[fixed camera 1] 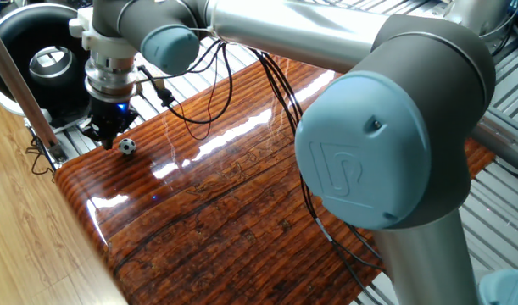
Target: Push the soccer ball into the goal
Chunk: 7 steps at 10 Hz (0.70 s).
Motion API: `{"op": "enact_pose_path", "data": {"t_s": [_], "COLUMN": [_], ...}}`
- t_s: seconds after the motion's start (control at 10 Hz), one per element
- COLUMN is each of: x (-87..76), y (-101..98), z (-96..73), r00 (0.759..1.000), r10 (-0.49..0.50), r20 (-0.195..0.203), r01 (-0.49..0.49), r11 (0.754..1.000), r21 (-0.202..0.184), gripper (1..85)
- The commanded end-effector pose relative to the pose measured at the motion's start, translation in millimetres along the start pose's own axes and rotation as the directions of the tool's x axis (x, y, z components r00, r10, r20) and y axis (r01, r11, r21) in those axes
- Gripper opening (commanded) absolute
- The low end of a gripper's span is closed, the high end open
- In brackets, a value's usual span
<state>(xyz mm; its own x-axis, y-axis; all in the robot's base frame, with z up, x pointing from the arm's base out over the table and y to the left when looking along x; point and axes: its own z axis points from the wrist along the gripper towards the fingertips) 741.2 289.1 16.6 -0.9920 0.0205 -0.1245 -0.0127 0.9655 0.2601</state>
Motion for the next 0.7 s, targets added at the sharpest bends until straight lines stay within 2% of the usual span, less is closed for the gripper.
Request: {"op": "enact_pose_path", "data": {"t_s": [0.0,0.1,0.3,0.4,0.6], "x": [4.3,4.3,4.7,7.8,10.6], "y": [-5.6,-5.6,-17.9,-31.5,-50.1], "z": [-0.2,-0.2,-2.0,-6.4,-18.0], "r00": [0.998,0.998,0.999,0.999,0.999], "r10": [0.058,0.059,0.051,0.042,0.035], "r20": [-0.02,-0.019,-0.019,-0.03,-0.036], "r01": [-0.057,-0.059,-0.05,-0.038,-0.027], "r11": [0.998,0.998,0.997,0.993,0.982], "r21": [0.011,0.012,0.06,0.115,0.189], "gripper": [1.0,1.0,1.0,1.0,1.0]}}
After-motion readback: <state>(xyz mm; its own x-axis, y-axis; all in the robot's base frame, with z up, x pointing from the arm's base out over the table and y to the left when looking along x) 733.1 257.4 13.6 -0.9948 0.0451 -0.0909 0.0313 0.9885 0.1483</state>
